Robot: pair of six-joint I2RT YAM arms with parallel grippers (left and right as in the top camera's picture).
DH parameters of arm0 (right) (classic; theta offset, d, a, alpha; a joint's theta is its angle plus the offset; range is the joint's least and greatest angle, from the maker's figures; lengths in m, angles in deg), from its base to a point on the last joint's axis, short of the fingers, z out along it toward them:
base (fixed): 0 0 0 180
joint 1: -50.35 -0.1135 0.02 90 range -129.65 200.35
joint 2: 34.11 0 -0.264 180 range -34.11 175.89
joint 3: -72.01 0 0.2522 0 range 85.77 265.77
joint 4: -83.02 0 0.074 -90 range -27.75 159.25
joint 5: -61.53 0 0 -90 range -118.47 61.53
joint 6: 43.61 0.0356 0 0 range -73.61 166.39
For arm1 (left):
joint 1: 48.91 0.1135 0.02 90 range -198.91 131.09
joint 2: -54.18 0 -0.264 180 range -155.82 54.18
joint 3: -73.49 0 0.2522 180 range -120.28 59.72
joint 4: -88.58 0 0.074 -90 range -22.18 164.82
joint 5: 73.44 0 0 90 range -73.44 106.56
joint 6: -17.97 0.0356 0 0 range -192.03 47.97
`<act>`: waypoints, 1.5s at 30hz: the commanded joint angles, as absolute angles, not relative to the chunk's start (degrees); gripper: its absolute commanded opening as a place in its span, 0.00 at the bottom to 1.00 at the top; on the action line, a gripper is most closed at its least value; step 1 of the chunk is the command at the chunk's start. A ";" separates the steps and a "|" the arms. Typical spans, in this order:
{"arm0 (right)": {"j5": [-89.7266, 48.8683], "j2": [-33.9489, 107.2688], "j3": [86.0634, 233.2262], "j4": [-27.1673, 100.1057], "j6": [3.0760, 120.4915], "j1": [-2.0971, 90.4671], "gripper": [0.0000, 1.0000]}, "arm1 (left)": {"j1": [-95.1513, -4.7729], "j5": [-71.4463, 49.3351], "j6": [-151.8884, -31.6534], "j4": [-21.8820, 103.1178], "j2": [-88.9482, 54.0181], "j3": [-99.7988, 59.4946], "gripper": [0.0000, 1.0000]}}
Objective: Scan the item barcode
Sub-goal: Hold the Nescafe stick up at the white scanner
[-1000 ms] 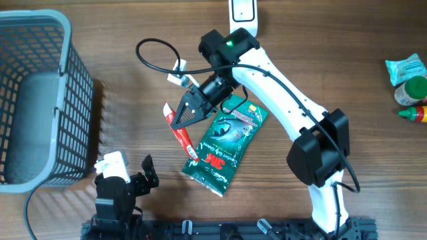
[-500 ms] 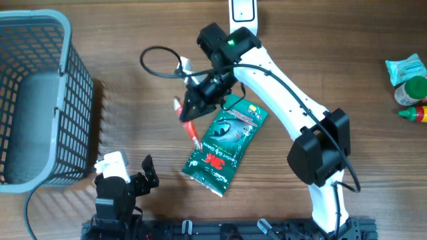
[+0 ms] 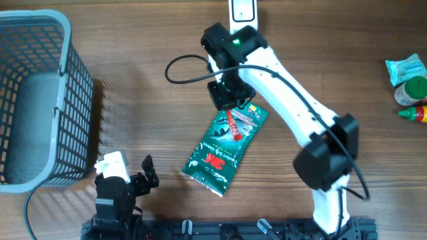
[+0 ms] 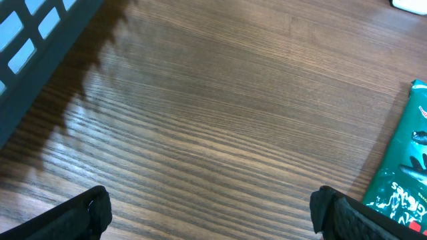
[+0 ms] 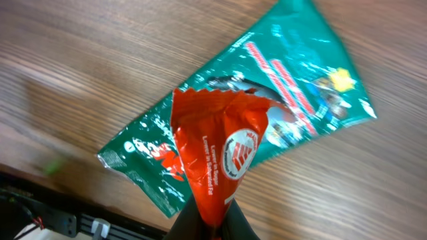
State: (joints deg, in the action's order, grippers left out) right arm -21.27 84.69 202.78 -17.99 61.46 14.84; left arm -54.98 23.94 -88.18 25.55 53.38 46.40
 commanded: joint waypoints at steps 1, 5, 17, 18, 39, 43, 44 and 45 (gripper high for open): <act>-27.87 77.61 202.85 -19.15 65.02 14.91 0.05 | -55.28 23.65 -87.43 25.70 53.80 46.56 1.00; -30.89 73.70 202.06 -20.06 66.96 14.91 0.05 | -55.28 23.65 -87.43 25.70 53.80 46.56 1.00; -41.16 66.75 178.50 -9.07 75.05 14.91 0.04 | -55.28 23.65 -87.43 25.70 53.80 46.56 1.00; -42.56 66.77 177.78 -7.30 75.05 14.91 0.05 | -55.28 23.65 -87.43 25.70 53.80 46.56 1.00; -43.91 67.05 176.81 26.62 39.75 15.15 0.04 | -55.28 23.65 -87.43 25.70 53.80 46.56 1.00; -43.63 68.14 176.81 34.27 34.16 15.50 0.04 | -55.28 23.63 -87.43 25.70 53.80 46.56 1.00; -43.41 68.34 176.81 36.00 31.95 15.52 0.04 | -55.28 23.65 -87.43 25.70 53.80 46.56 1.00; -43.50 68.76 176.81 38.86 27.07 15.52 0.04 | -55.28 23.65 -87.43 25.70 53.80 46.56 1.00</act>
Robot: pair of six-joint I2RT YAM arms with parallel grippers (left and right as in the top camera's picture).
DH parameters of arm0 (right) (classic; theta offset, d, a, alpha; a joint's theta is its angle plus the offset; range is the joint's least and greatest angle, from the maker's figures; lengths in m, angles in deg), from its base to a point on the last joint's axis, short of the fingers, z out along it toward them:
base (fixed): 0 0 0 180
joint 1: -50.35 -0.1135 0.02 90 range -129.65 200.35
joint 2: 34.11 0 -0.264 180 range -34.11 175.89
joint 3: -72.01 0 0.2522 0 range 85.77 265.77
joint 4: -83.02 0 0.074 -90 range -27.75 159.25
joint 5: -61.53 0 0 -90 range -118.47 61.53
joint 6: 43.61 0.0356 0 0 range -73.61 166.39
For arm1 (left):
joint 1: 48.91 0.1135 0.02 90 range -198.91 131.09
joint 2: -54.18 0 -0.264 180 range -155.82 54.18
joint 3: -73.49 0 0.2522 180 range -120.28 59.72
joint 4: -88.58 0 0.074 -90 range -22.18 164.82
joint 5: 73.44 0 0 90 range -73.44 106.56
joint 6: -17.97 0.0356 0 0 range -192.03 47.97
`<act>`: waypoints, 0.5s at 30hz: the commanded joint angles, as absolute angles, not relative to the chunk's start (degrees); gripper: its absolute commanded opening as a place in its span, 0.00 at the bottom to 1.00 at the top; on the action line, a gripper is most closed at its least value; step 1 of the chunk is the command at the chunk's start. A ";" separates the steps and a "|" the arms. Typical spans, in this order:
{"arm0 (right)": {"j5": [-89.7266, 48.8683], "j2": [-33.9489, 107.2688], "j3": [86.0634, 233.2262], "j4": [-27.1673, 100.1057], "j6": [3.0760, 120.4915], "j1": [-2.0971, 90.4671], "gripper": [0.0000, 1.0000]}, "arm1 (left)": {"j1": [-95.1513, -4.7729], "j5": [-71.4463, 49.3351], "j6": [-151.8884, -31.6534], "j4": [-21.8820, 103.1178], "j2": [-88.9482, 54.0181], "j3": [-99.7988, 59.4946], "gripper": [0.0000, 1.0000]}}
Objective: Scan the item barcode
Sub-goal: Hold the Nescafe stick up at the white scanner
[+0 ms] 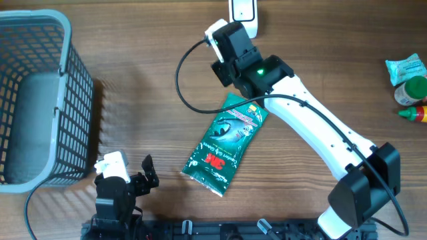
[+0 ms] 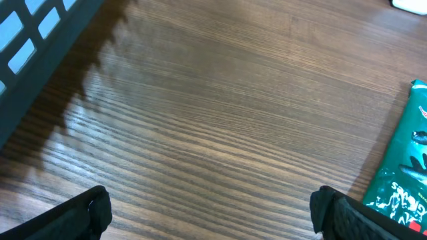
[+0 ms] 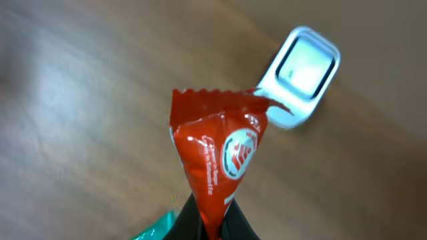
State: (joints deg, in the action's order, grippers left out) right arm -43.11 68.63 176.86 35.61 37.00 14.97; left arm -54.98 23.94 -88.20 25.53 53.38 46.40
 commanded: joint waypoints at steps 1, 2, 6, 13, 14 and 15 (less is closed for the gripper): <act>-43.50 69.54 176.81 42.14 21.55 15.76 0.04 | -55.28 23.65 -87.43 25.70 53.80 46.56 1.00; -43.67 70.46 176.81 45.33 17.96 16.28 0.04 | -55.28 23.65 -87.43 25.70 53.80 46.56 1.00; -44.13 77.52 176.84 60.96 10.07 21.33 0.04 | -55.28 23.65 -87.43 25.70 53.80 46.56 1.00; -41.09 91.31 180.97 83.58 -1.75 26.54 0.04 | -55.28 23.65 -87.43 25.70 53.80 46.56 1.00; -40.02 93.02 181.16 87.06 -1.65 26.93 0.05 | -55.28 23.65 -87.43 25.70 53.80 46.56 1.00; -38.10 94.37 181.18 90.29 -1.60 27.28 0.04 | -55.28 23.65 -87.43 25.70 53.80 46.56 1.00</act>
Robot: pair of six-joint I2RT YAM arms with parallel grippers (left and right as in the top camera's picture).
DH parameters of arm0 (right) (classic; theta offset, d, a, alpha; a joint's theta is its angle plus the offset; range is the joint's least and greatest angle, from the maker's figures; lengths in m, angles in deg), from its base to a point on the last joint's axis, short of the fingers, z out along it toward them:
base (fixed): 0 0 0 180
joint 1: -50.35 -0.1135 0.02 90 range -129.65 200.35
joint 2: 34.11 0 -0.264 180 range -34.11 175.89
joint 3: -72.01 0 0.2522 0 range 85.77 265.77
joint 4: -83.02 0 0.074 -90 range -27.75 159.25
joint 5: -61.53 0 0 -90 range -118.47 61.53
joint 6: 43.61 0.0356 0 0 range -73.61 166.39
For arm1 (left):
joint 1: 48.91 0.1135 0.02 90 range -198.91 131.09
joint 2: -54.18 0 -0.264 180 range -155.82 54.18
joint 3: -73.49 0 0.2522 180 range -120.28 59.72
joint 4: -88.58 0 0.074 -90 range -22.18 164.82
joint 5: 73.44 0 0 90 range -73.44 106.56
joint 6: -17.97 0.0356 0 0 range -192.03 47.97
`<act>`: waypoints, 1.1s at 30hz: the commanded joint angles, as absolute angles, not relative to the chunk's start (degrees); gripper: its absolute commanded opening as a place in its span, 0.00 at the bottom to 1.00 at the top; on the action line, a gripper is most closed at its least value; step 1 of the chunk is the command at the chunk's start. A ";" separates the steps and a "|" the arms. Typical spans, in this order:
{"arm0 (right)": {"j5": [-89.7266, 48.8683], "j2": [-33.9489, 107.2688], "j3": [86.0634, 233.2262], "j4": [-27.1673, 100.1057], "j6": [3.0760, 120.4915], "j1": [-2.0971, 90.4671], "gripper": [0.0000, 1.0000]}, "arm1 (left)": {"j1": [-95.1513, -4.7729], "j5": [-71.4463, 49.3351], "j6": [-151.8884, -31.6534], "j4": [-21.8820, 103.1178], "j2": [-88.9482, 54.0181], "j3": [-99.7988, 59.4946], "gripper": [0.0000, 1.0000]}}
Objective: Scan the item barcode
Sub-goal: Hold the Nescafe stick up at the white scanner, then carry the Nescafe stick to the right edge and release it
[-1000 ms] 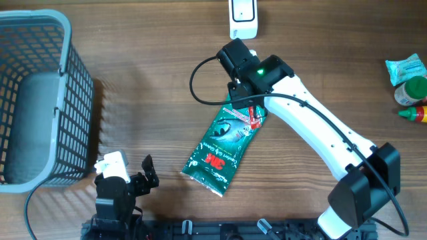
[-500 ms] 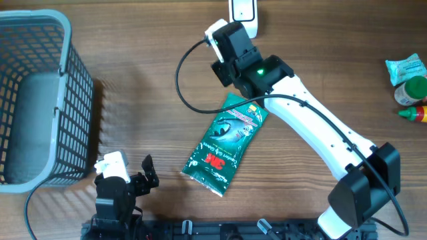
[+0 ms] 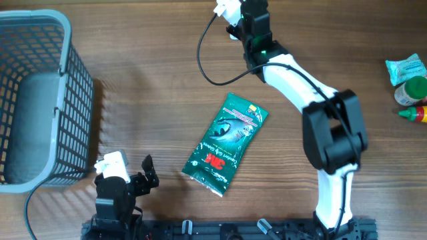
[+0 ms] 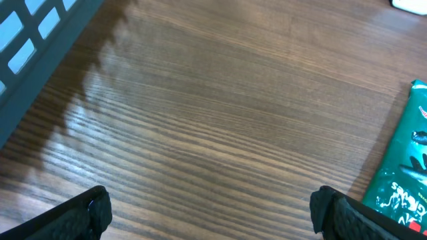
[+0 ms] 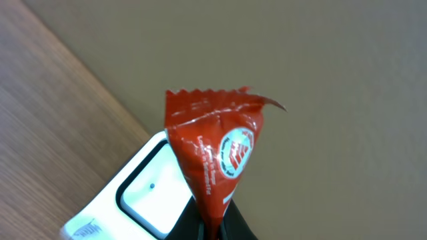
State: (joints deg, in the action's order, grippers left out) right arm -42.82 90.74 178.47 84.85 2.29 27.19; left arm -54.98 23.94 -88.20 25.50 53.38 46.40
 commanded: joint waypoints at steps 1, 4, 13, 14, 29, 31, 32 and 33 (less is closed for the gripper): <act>-35.70 95.66 181.21 93.07 -1.49 27.45 0.04 | -55.28 23.65 -87.43 25.70 53.80 46.56 1.00; -33.25 98.11 181.86 97.70 -1.60 27.34 0.04 | -55.28 23.65 -87.43 25.70 53.80 46.56 1.00; -45.03 96.47 182.21 97.88 3.05 27.78 0.04 | -55.28 23.65 -87.43 25.70 53.80 46.56 1.00; -48.18 95.31 182.21 96.56 3.08 28.31 0.04 | -55.28 23.65 -87.43 25.70 53.80 46.56 1.00; -48.94 89.19 178.65 48.33 31.71 62.49 0.04 | -55.28 23.65 -87.43 25.70 53.80 46.56 1.00; -48.92 89.19 178.63 47.36 34.64 64.30 0.07 | -55.28 23.65 -87.43 25.70 53.80 46.56 1.00; -48.92 89.19 178.65 47.39 35.23 64.65 0.26 | -55.28 23.65 -87.43 25.70 53.80 46.56 1.00; -48.96 89.19 178.65 47.39 36.04 64.79 0.48 | -55.28 23.65 -87.43 25.70 53.80 46.56 1.00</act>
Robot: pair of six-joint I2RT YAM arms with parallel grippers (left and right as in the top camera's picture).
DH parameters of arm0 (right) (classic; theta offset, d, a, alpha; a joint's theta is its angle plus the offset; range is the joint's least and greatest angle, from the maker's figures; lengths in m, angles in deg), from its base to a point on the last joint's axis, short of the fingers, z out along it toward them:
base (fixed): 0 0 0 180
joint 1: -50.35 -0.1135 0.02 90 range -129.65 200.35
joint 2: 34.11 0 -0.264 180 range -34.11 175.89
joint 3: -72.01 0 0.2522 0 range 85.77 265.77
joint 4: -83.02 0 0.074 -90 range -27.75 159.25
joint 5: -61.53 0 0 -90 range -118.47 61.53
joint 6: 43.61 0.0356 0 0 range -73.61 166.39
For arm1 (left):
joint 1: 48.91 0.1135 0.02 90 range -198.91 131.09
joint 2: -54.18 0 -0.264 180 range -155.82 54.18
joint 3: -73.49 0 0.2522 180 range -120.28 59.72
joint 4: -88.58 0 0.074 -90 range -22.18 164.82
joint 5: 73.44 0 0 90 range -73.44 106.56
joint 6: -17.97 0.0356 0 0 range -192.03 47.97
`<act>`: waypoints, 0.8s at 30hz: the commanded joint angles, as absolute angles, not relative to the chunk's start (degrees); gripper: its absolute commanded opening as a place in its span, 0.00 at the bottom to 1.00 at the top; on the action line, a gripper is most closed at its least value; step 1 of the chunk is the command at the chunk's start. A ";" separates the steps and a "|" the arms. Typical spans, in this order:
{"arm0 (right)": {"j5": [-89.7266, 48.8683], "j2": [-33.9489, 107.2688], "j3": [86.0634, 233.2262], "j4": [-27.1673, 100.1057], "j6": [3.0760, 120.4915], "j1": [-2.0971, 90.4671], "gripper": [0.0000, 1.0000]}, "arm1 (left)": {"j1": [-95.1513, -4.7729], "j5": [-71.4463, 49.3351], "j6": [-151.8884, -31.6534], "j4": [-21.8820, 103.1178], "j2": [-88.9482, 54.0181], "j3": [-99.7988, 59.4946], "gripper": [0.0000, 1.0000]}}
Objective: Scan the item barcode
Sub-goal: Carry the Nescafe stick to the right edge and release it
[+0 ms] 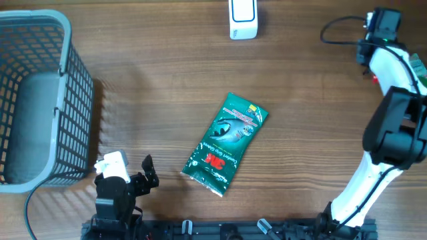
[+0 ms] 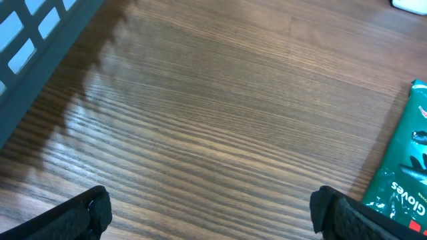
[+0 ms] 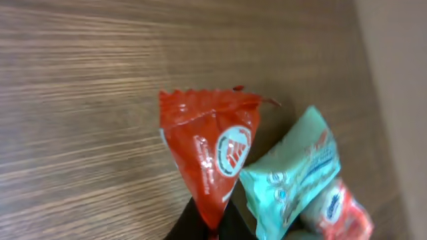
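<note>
My right gripper (image 3: 212,225) is shut on the bottom tip of a small red triangular packet (image 3: 210,153) with a round white logo, held just above the table at the far right. The white scanner (image 1: 241,19) stands at the back edge, far to the left of that arm. In the overhead view only a red speck of the packet (image 1: 375,79) shows beside the right arm. A green 3M gloves pack (image 1: 227,145) lies flat mid-table; its edge (image 2: 405,167) shows in the left wrist view. My left gripper (image 2: 213,213) is open at the front left, nothing between its fingers.
A teal packet (image 3: 293,175) and a red-and-white item (image 3: 340,210) lie right beside the held packet at the table's right edge. A grey wire basket (image 1: 40,93) fills the left side. The right arm (image 1: 393,133) stretches along the right edge.
My right gripper, still shut on the red packet, was at the scanner at the back middle and is now at the far right beside the teal packet. The left arm has not moved.
The right gripper held the red packet over the green gloves pack. Then it held it near the scanner, then right in front of the scanner's face. Now it holds it over the right edge by the other items. The left gripper stayed open and still.
</note>
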State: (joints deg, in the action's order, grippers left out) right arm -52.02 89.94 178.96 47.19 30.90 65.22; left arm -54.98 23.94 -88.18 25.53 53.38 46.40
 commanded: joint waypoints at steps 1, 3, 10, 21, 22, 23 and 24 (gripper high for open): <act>-48.92 88.97 178.69 47.26 36.84 64.76 0.84 | -55.28 23.65 -87.43 25.70 53.80 46.56 1.00; -47.61 87.42 178.74 46.86 40.47 64.11 1.00 | -55.28 23.65 -87.43 25.70 53.80 46.56 1.00; -36.70 69.61 178.74 41.18 50.75 56.06 1.00 | -55.28 23.65 -87.43 25.70 53.80 46.56 1.00; -30.47 54.31 178.63 11.78 76.36 35.67 1.00 | -55.28 23.65 -87.43 25.70 53.80 46.56 1.00; -30.49 54.57 178.63 10.65 76.36 34.03 1.00 | -55.28 23.65 -87.43 25.70 53.80 46.56 1.00; -30.49 54.68 178.63 9.73 76.41 32.33 1.00 | -55.28 23.65 -87.43 25.70 53.80 46.56 1.00; -30.47 54.79 178.63 9.09 76.43 30.51 1.00 | -55.28 23.65 -87.43 25.70 53.80 46.56 1.00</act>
